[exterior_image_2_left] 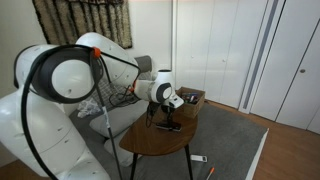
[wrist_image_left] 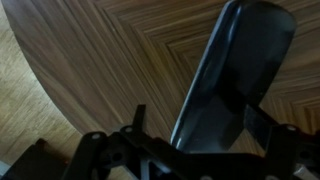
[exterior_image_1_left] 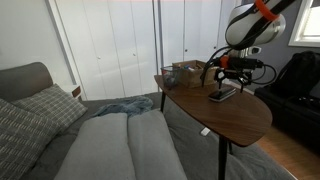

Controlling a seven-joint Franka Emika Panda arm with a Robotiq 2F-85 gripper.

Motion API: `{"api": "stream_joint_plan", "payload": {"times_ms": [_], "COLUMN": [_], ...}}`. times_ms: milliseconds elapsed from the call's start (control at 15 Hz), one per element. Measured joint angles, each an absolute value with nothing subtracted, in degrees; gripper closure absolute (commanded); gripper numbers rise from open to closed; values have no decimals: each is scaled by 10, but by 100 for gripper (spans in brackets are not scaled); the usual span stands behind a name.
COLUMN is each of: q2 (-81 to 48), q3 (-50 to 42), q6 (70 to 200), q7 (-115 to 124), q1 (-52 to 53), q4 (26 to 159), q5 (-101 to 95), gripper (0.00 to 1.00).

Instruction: Put the black object in the bin

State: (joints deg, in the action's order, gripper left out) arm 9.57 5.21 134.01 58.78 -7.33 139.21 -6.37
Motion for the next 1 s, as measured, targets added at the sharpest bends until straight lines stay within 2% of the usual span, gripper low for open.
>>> {"api": "stream_joint_plan", "payload": {"times_ms": [733, 800, 1000], "q2": [59, 52, 32], "q3": [40, 39, 34], "q6": [1401, 1408, 1417], "q7": [604, 605, 606], "q1": [-73, -73, -72], "q4": [1389, 1387, 1378], "q5": [-65, -65, -65], "gripper": [1, 20, 40]}}
